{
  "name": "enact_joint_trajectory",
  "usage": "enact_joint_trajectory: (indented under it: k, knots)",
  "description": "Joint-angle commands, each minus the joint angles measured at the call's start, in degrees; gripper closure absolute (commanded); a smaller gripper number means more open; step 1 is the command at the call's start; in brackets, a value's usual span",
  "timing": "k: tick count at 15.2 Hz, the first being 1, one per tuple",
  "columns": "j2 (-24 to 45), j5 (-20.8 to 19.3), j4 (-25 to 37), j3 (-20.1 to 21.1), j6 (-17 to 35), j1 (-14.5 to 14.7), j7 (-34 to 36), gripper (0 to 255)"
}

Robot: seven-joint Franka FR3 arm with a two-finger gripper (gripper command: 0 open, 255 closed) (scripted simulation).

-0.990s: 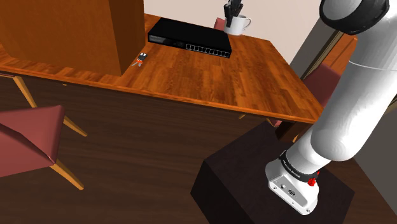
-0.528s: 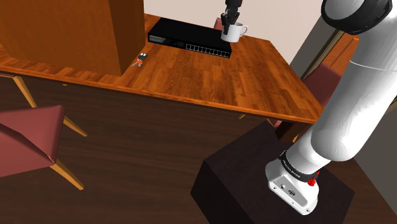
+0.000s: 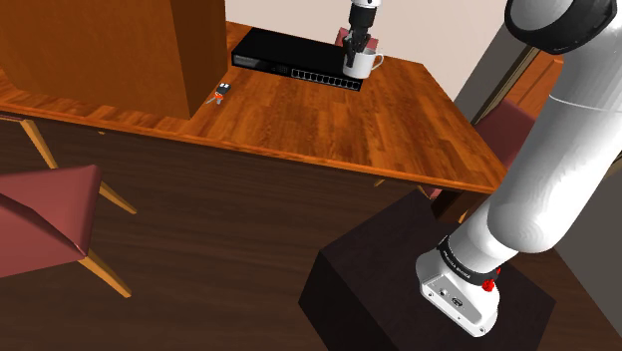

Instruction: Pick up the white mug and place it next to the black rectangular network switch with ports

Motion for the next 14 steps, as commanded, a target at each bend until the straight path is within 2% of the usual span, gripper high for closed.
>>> enact_joint_trajectory:
  k: [1, 9, 14]
  knots:
    - [0.0, 0.0, -1.5, 0.0, 1.5, 0.0, 0.0, 255]
    - [0.9, 0.2, -7.0, 0.1, 7.9, 0.0, 0.1, 255]
    - [0.9, 0.2, -7.0, 0.2, 7.9, 0.0, 0.1, 255]
